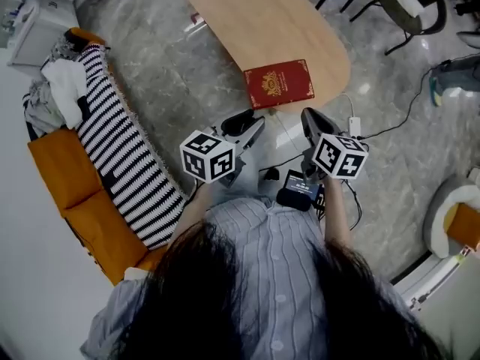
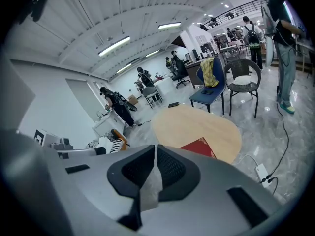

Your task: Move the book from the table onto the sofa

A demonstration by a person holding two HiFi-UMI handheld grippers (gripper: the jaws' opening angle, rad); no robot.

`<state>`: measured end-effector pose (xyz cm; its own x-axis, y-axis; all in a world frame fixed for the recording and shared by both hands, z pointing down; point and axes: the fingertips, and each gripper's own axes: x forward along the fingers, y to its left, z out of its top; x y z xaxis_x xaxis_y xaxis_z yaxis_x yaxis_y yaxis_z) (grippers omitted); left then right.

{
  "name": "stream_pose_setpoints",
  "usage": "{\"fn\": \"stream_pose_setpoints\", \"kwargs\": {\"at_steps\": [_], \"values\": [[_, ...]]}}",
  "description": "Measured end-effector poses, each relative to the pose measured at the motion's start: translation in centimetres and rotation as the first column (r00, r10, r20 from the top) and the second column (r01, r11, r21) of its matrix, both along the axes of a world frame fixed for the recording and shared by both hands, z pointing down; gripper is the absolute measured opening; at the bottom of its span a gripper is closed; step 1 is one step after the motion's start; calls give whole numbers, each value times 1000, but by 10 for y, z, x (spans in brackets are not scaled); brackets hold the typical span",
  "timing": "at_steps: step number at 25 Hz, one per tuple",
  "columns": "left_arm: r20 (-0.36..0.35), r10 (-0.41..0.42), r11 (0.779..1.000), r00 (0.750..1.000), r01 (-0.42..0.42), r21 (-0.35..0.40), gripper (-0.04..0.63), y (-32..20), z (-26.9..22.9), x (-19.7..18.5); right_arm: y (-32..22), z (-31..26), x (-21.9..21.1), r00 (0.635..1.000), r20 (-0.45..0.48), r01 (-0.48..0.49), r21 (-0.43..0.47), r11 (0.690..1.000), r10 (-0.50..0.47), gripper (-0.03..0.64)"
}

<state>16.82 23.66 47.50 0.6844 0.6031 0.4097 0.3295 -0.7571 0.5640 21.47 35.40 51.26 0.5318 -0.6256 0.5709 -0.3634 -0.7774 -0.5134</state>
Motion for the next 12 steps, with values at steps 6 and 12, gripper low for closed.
{"fn": "stream_pose_setpoints", "kwargs": {"at_steps": [6, 12], "values": [[55, 67, 998, 996, -67, 3, 137, -21, 25, 41, -3, 13, 40, 997, 43, -67, -42, 997, 69, 28], [111, 160, 987, 981, -160, -8, 144, -33, 52, 76, 0, 26, 66, 990, 68, -119, -93, 989, 125, 28]]}}
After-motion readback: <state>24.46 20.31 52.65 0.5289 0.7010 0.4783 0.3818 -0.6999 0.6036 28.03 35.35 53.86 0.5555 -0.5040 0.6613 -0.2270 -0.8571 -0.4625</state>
